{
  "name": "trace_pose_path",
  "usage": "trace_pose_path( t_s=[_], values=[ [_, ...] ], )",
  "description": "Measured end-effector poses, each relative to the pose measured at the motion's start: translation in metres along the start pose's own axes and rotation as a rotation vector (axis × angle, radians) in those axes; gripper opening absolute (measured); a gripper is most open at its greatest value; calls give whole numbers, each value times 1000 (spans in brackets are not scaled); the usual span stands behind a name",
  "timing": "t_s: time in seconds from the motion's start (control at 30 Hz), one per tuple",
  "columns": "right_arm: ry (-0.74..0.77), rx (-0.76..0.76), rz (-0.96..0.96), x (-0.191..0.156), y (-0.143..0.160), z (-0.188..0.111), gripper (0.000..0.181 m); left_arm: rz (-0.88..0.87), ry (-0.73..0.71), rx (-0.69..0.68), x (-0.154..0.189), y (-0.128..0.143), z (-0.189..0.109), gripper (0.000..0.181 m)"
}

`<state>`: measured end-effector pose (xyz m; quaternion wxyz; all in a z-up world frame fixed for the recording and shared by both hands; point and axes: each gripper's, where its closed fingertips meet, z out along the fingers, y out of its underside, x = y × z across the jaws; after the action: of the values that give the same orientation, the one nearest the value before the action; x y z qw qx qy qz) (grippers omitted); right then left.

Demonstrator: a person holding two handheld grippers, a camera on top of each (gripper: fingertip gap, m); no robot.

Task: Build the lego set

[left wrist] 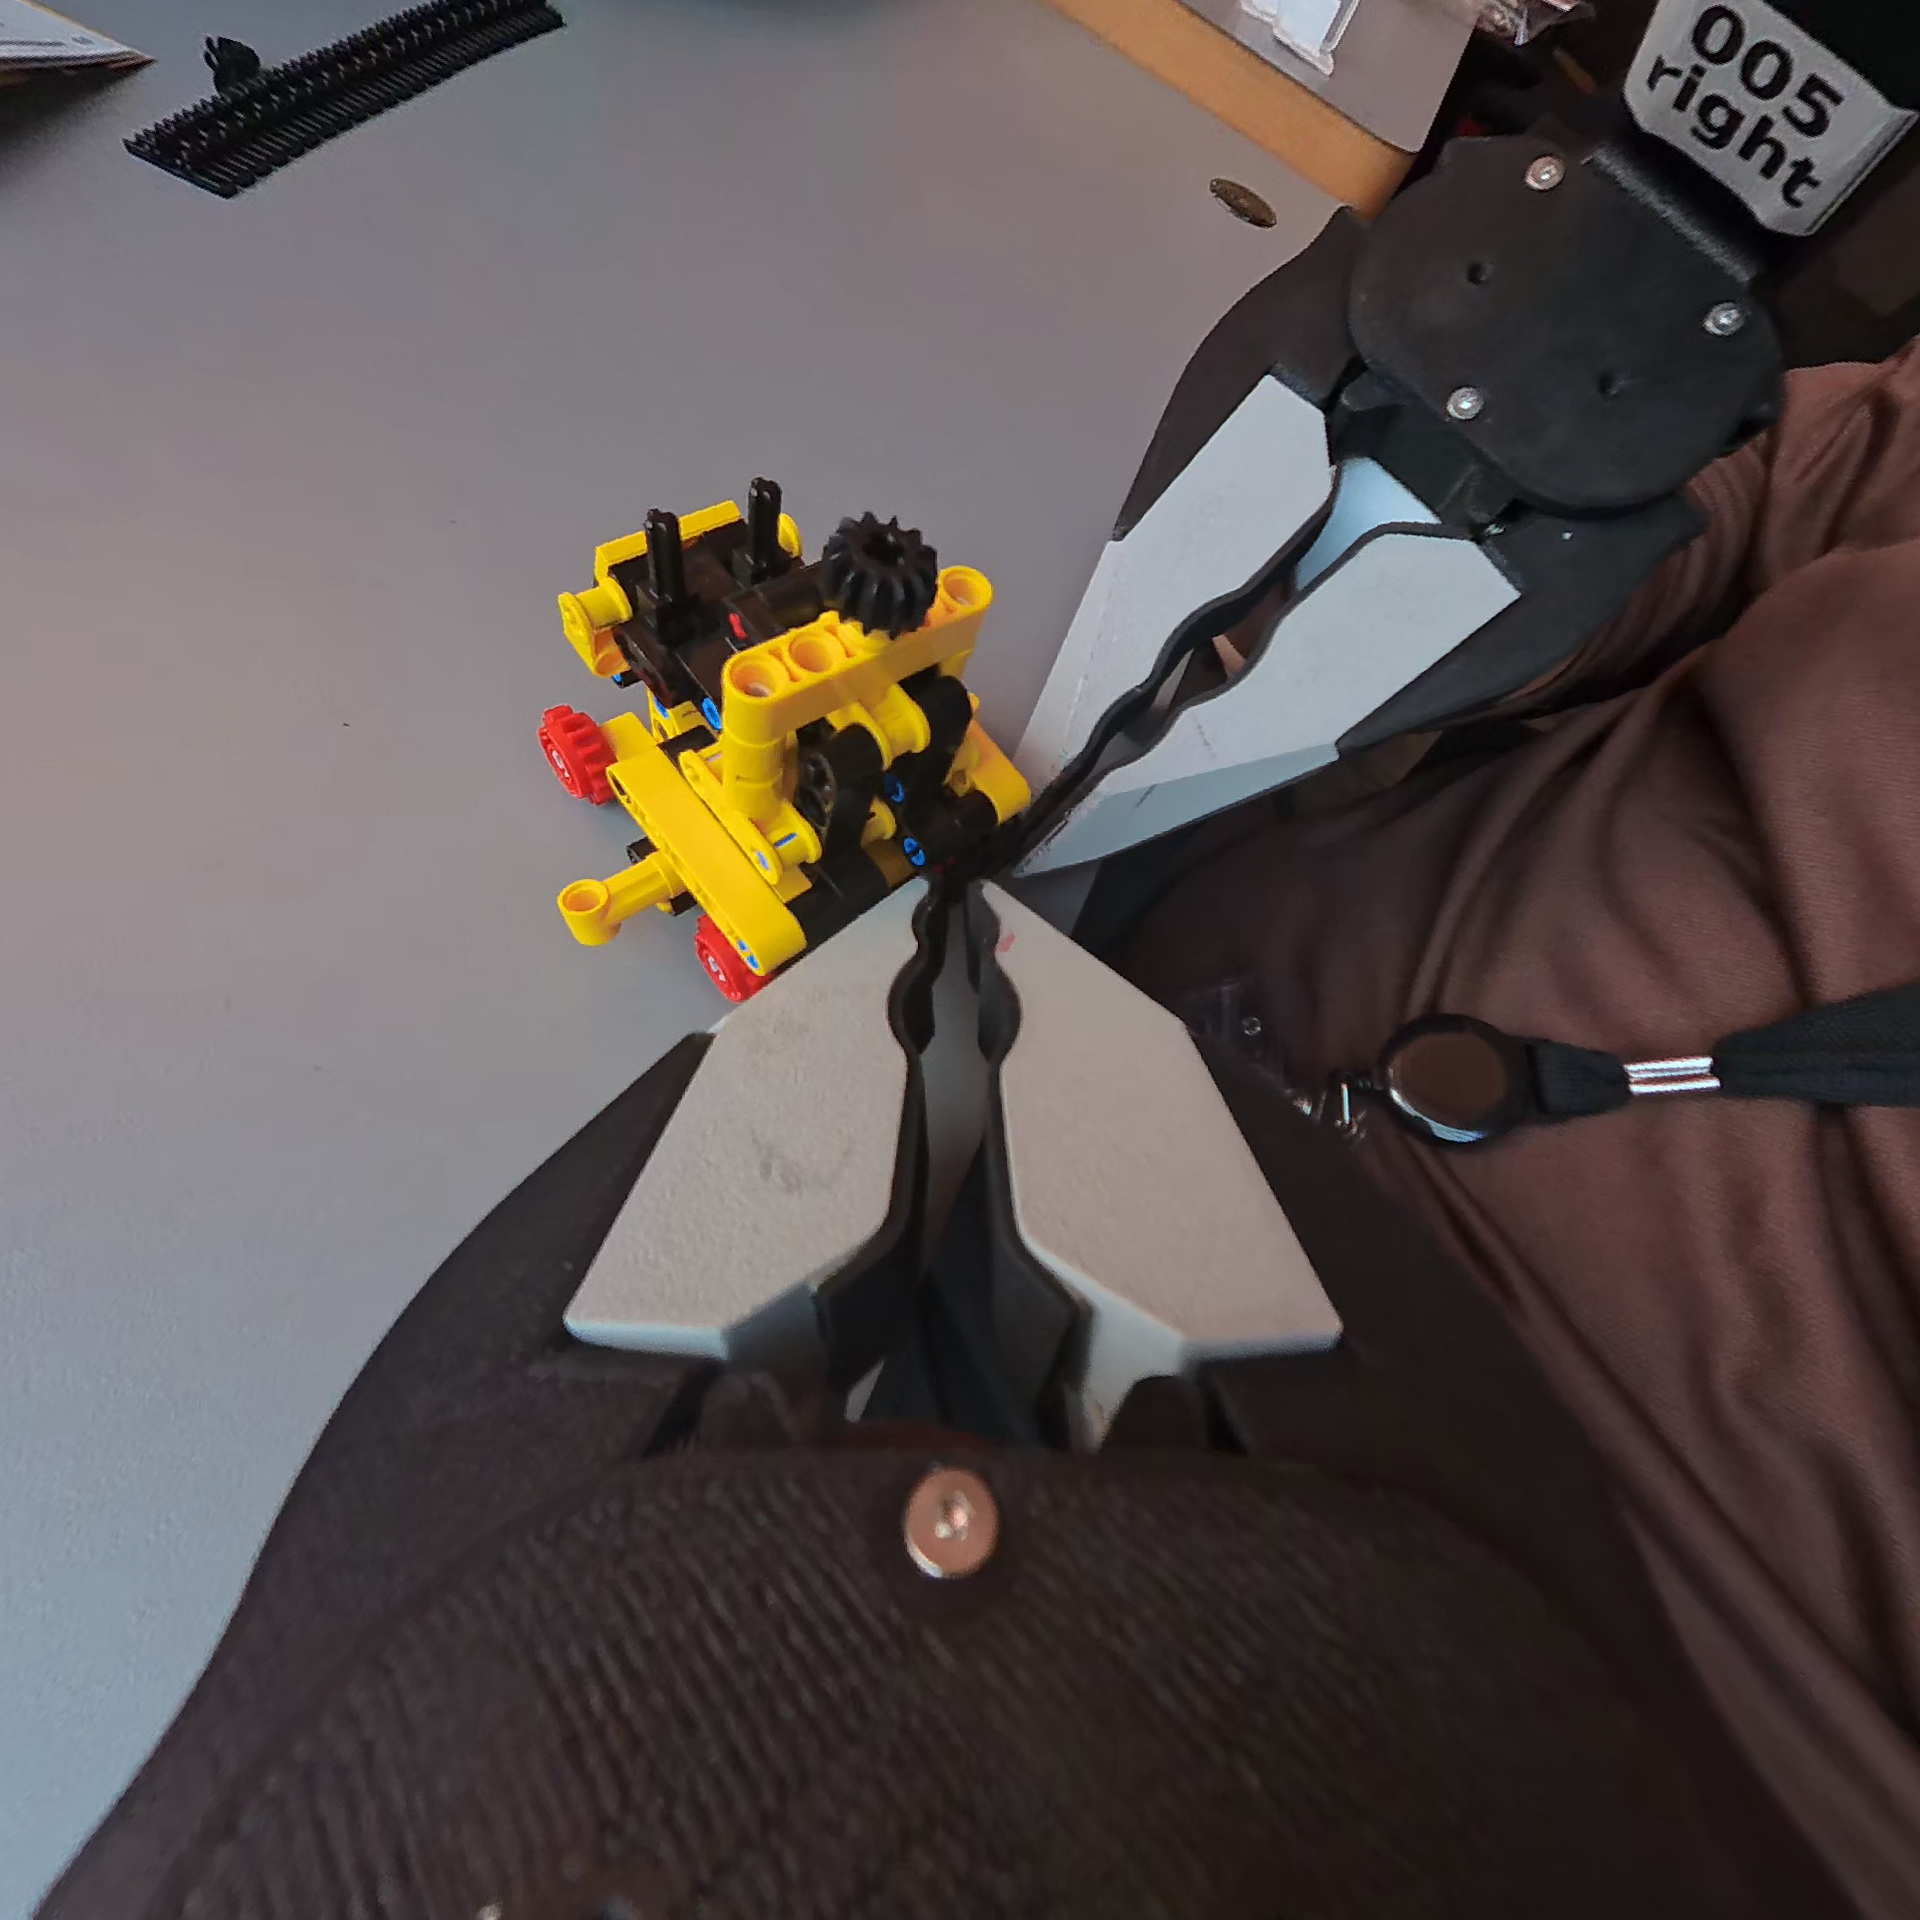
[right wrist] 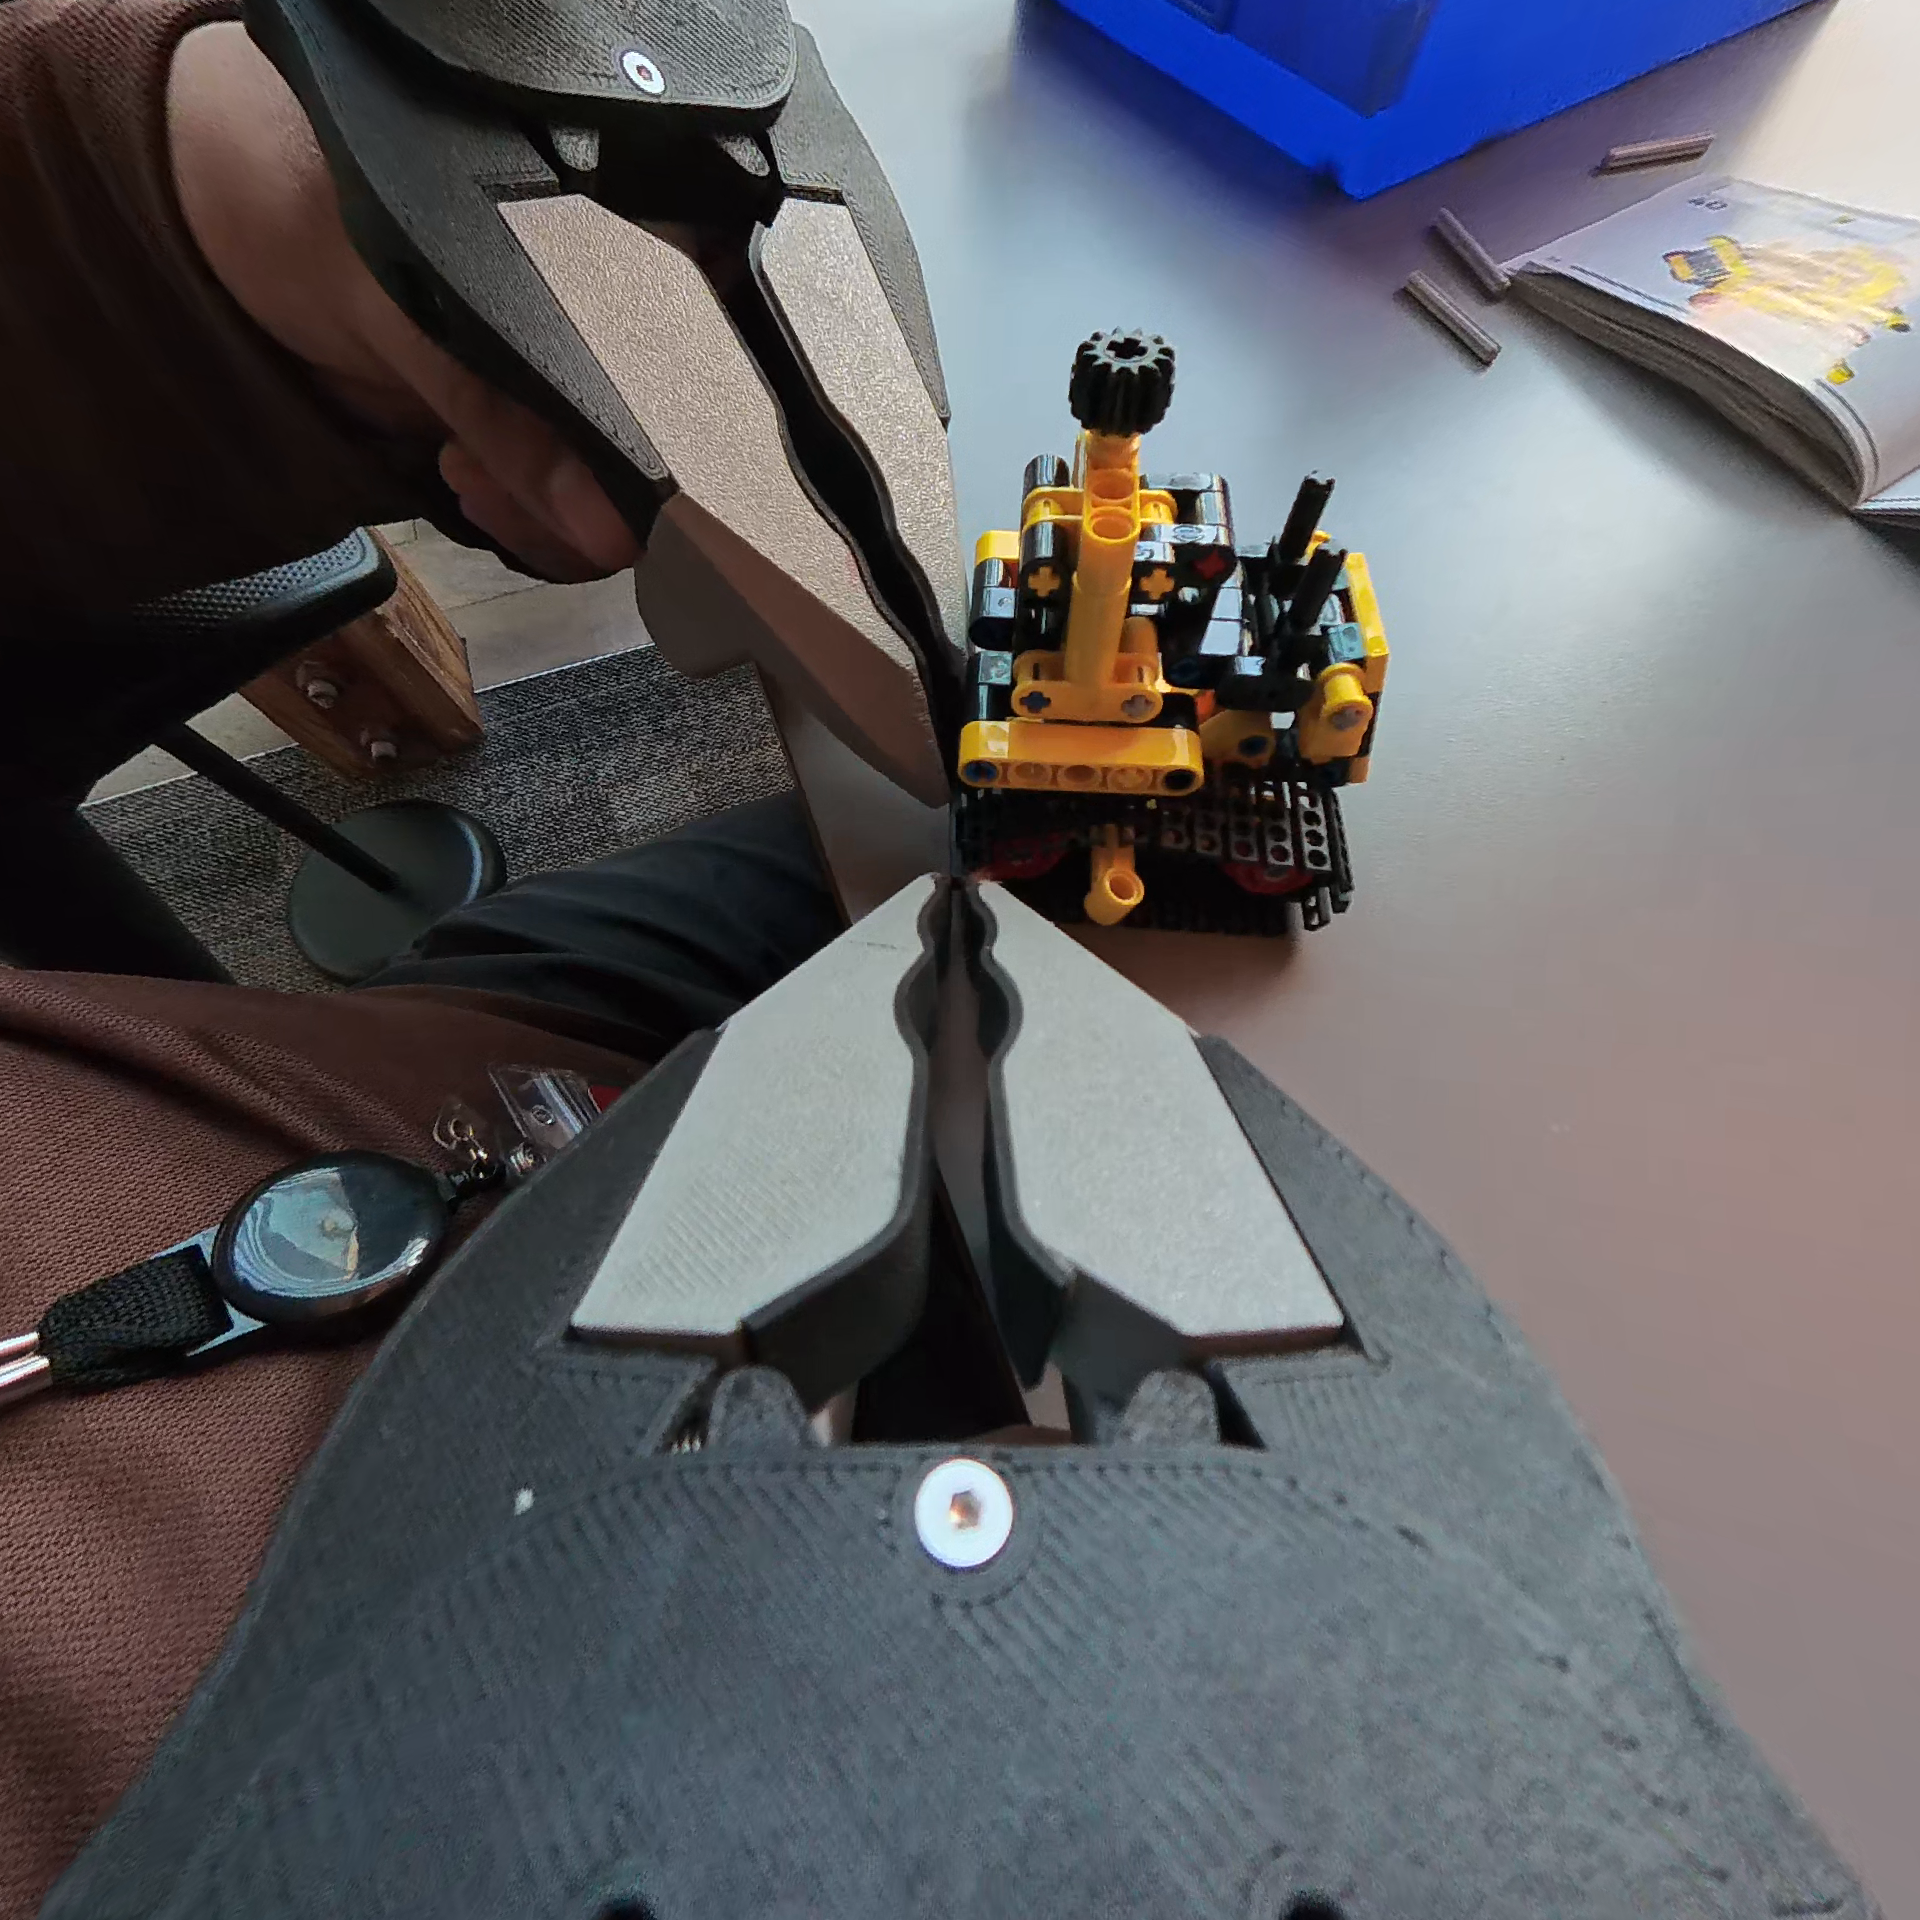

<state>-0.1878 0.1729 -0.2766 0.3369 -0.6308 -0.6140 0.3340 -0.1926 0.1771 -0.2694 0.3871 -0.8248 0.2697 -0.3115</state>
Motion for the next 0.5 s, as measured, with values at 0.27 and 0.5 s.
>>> trace_pose_path(
  t_s=[0.27, 0.5],
  values=[
    [11, -4, -4, 2, 1, -1, 3, 34, -38, -6, -1, 1, 2, 0],
    [50, -11, -39, 5, 3, -2, 8, 58, -69, -15, -3, 0, 4, 0]
  ],
)
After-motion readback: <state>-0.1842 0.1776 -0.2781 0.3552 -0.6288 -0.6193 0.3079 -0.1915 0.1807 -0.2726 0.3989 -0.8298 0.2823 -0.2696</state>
